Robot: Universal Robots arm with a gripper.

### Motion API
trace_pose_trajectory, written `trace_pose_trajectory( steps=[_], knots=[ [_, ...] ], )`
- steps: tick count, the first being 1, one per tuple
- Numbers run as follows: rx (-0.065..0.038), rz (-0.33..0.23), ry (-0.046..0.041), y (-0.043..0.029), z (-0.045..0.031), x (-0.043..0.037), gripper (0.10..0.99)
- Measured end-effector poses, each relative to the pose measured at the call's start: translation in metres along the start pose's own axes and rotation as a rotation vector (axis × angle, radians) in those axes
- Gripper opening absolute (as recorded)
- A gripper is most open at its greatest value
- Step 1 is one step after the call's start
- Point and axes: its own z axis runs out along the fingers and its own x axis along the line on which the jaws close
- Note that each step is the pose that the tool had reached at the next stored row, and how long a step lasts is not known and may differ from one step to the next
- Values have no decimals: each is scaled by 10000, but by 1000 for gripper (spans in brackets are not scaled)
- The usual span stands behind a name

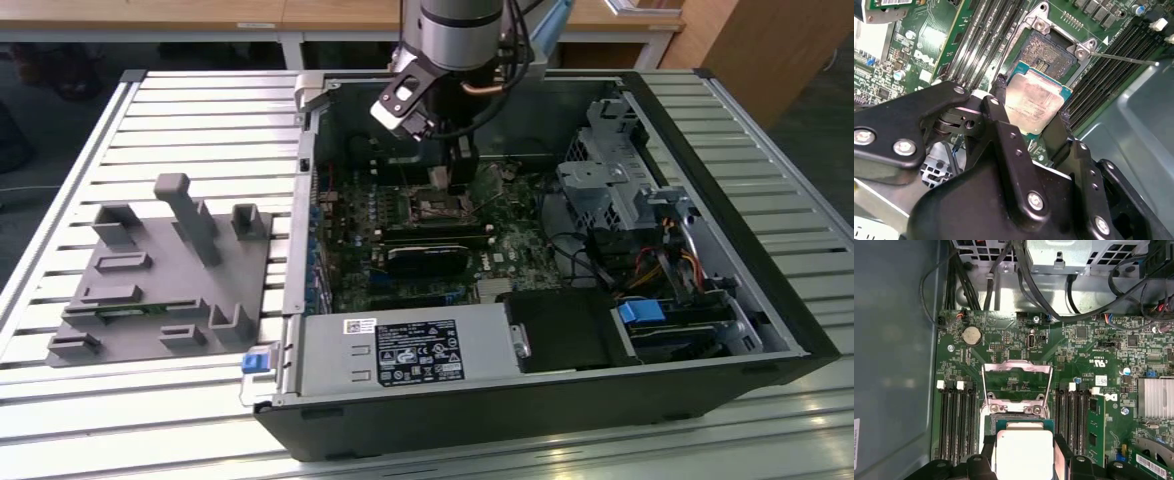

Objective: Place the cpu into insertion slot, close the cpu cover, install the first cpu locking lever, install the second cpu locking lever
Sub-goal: 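Place the cpu into insertion slot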

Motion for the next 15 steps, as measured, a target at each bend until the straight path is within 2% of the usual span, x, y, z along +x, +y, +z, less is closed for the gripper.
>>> trace_pose_trajectory(
  steps=[10, 15],
  knots=[
    [5, 0, -7, -11, 86, -1, 541],
    [6, 1, -7, -51, 139, -1, 541]
  ],
)
